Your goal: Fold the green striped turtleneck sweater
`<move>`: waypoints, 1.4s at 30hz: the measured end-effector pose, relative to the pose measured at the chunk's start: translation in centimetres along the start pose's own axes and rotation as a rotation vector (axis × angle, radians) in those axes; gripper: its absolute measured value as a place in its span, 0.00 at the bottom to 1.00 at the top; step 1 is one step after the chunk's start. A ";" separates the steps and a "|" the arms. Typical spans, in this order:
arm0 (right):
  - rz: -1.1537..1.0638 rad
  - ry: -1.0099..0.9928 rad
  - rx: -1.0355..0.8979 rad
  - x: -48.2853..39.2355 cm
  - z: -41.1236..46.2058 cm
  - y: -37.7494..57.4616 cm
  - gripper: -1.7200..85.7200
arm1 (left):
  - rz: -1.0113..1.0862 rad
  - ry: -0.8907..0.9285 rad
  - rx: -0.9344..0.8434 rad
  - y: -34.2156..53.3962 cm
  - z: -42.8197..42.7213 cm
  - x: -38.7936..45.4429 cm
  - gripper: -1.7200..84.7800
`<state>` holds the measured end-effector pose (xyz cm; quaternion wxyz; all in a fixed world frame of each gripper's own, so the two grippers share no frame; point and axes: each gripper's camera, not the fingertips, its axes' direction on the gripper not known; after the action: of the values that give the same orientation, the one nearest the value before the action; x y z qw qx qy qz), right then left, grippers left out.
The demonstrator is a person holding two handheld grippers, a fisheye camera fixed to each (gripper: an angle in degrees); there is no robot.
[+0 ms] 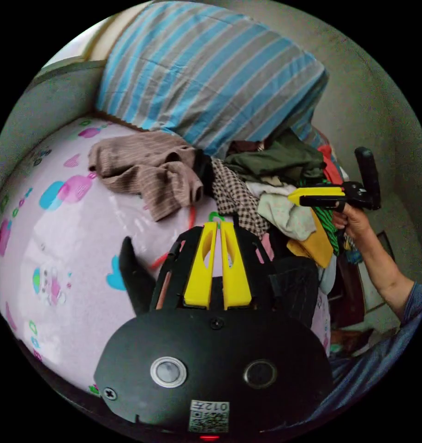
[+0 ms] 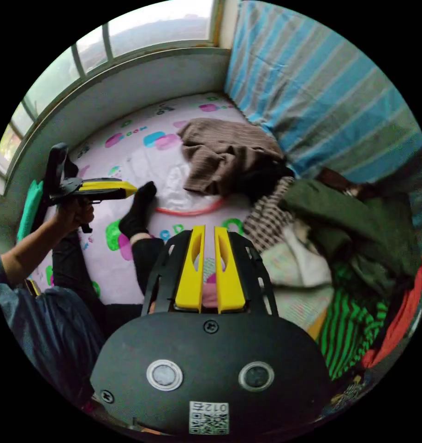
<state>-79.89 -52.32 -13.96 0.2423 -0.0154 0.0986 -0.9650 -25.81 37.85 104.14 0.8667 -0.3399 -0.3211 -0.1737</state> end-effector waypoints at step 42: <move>-0.634 -0.933 0.495 -7.2 10.7 -7.8 0.01 | 0.283 -0.371 0.241 -6.0 -20.8 2.9 0.02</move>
<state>-76.33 -44.16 -1.82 -0.0424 -0.4078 -0.2541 -0.8760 -17.67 18.80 97.22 0.8429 -0.3016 -0.4423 0.0538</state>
